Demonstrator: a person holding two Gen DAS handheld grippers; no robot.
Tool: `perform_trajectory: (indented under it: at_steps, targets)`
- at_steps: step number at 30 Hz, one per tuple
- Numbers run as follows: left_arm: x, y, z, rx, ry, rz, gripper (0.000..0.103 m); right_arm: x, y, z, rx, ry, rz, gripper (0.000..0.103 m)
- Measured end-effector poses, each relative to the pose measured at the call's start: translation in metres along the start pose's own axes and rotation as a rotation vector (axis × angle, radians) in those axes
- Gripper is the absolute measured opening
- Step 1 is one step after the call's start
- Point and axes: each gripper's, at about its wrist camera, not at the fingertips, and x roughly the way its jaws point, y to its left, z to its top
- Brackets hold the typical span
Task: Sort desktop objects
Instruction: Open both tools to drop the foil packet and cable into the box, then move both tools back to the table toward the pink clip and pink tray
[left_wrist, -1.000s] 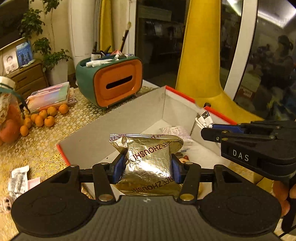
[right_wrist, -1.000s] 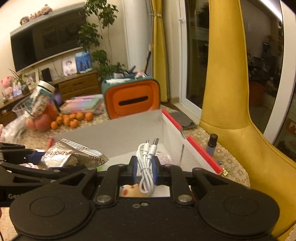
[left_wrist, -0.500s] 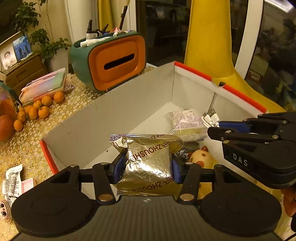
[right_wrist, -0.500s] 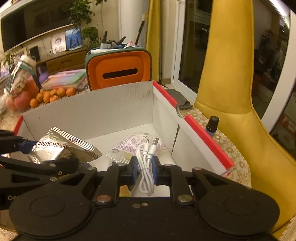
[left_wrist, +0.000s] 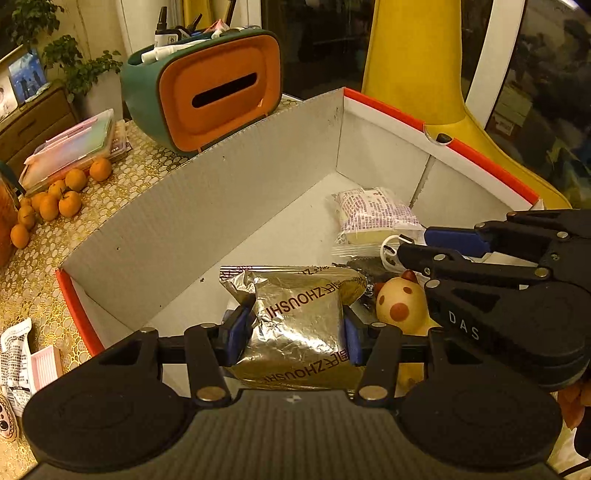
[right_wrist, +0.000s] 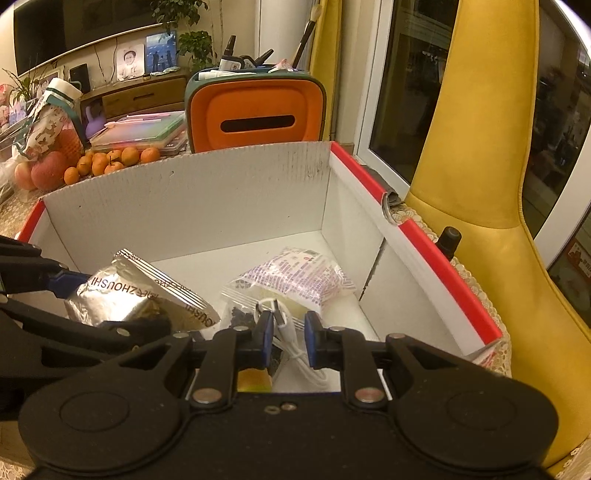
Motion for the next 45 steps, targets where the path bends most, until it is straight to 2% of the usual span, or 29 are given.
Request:
perform_trajectory:
  at_steps: [3, 7, 9, 17, 20, 24, 26, 29, 35, 37, 45]
  targets:
    - [-0.003, -0.001, -0.002, -0.016, -0.011, -0.007, 0.053, -0.004, -0.003, 0.0, 0.007, -0.01, 0.008, 0.024]
    - [-0.011, 0.0, -0.005, -0.038, -0.031, -0.007, 0.061, -0.01, -0.005, 0.001, 0.011, -0.022, 0.023, 0.027]
    - [-0.015, 0.001, -0.006, -0.043, -0.043, -0.015, 0.062, -0.013, -0.009, 0.002, 0.024, -0.024, 0.033, 0.031]
    - [-0.036, 0.006, -0.009, -0.079, -0.099, -0.026, 0.075, -0.03, -0.019, 0.002, 0.034, -0.055, 0.055, 0.056]
    - [-0.044, 0.008, -0.009, -0.092, -0.12, -0.035, 0.078, -0.036, -0.02, 0.002, 0.028, -0.07, 0.063, 0.063]
    - [-0.053, 0.008, -0.012, -0.085, -0.148, -0.027, 0.081, -0.042, -0.022, 0.001, 0.035, -0.079, 0.079, 0.066]
    - [-0.057, 0.009, -0.013, -0.09, -0.158, -0.029, 0.084, -0.043, -0.023, 0.001, 0.048, -0.08, 0.084, 0.074]
    - [-0.061, 0.013, -0.015, -0.097, -0.174, -0.03, 0.089, -0.046, -0.026, -0.001, 0.076, -0.081, 0.105, 0.08]
    - [-0.073, 0.015, -0.022, -0.111, -0.201, -0.054, 0.091, -0.058, -0.025, 0.0, 0.083, -0.116, 0.101, 0.089]
    - [-0.078, 0.016, -0.025, -0.112, -0.213, -0.059, 0.102, -0.063, -0.025, 0.0, 0.088, -0.128, 0.104, 0.091]
    - [-0.102, 0.021, -0.036, -0.123, -0.259, -0.067, 0.102, -0.082, -0.016, 0.001, 0.085, -0.158, 0.108, 0.095]
